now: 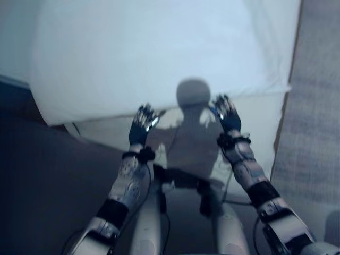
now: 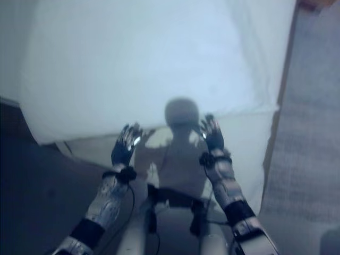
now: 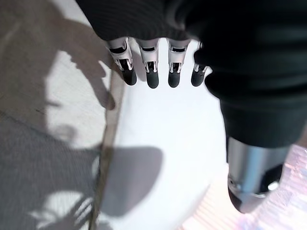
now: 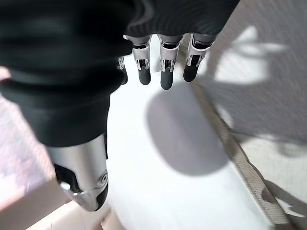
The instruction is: Make the bed
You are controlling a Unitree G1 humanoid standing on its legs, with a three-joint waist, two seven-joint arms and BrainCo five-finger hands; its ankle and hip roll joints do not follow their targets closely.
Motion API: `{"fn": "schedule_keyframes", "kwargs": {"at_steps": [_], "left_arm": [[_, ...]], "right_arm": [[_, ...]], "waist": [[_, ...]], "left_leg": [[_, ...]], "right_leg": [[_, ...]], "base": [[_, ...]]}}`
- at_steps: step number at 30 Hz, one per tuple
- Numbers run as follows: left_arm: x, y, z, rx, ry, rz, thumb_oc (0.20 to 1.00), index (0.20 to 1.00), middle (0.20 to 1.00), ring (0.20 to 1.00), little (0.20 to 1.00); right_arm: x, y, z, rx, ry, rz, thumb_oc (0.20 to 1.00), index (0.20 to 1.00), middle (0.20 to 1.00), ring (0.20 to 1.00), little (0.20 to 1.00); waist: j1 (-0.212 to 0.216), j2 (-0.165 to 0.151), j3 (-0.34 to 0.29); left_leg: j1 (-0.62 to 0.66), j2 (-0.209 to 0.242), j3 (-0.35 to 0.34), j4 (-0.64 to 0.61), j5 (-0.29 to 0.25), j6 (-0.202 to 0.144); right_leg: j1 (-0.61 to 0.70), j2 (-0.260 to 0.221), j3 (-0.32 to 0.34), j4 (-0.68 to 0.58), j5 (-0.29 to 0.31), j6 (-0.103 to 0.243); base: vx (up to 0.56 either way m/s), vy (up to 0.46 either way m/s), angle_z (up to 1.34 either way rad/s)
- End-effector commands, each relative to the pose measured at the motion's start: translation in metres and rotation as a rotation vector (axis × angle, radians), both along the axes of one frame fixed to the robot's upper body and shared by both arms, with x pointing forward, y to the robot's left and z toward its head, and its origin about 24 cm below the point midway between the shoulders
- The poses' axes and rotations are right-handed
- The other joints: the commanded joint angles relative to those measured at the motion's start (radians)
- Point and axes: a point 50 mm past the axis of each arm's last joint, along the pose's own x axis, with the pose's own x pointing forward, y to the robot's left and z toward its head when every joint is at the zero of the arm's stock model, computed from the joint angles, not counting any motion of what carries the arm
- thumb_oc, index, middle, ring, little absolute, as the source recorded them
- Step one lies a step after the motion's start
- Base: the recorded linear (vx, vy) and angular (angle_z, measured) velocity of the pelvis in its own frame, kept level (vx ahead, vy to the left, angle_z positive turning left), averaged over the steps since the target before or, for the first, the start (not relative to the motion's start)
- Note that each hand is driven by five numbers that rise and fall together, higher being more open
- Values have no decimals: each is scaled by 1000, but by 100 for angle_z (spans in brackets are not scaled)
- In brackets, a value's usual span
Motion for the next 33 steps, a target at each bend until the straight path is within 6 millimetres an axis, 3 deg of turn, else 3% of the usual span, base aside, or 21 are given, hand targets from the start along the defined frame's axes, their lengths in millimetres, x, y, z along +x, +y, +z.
{"fn": "schedule_keyframes", "kwargs": {"at_steps": [1, 9, 16, 26, 33], "left_arm": [[-16, 4, 39, 35, -224, 67, 1000, 1000, 1000, 1000, 1000], [-21, -4, 64, 56, -329, 72, 1000, 1000, 1000, 1000, 1000], [-22, -13, 73, 65, -366, 37, 1000, 1000, 1000, 1000, 1000], [-23, -18, 76, 108, -384, -4, 1000, 1000, 1000, 1000, 1000], [-24, -19, 74, 119, -380, -10, 1000, 1000, 1000, 1000, 1000]], "right_arm": [[-6, -4, 31, 191, -146, -27, 1000, 1000, 1000, 1000, 1000], [8, -1, 39, 475, -118, 25, 1000, 1000, 1000, 1000, 1000], [18, -4, 45, 641, -125, 51, 1000, 1000, 1000, 1000, 1000], [27, -13, 51, 700, -124, 35, 1000, 1000, 1000, 1000, 1000], [25, -28, 51, 711, -144, -29, 1000, 1000, 1000, 1000, 1000]], "waist": [[13, -41, -13], [31, -44, -12], [50, -37, -12], [67, -27, -12], [56, -32, -12]], "left_leg": [[-7, -14, -7, 89, -119, -75], [-130, -10, -20, 103, -119, -78], [-174, -20, -29, 116, -127, -77], [-202, -29, -38, 120, -131, -70], [-200, -30, -36, 120, -138, -63]], "right_leg": [[22, -39, -1, -138, 160, 94], [-96, -57, -28, -108, 159, 96], [-138, -71, -41, -83, 151, 96], [-163, -79, -51, -72, 146, 101], [-166, -80, -51, -69, 146, 101]], "base": [[-24, -41, 5], [5, -46, 4], [27, -28, 6], [17, -5, 6], [0, 0, 0]]}}
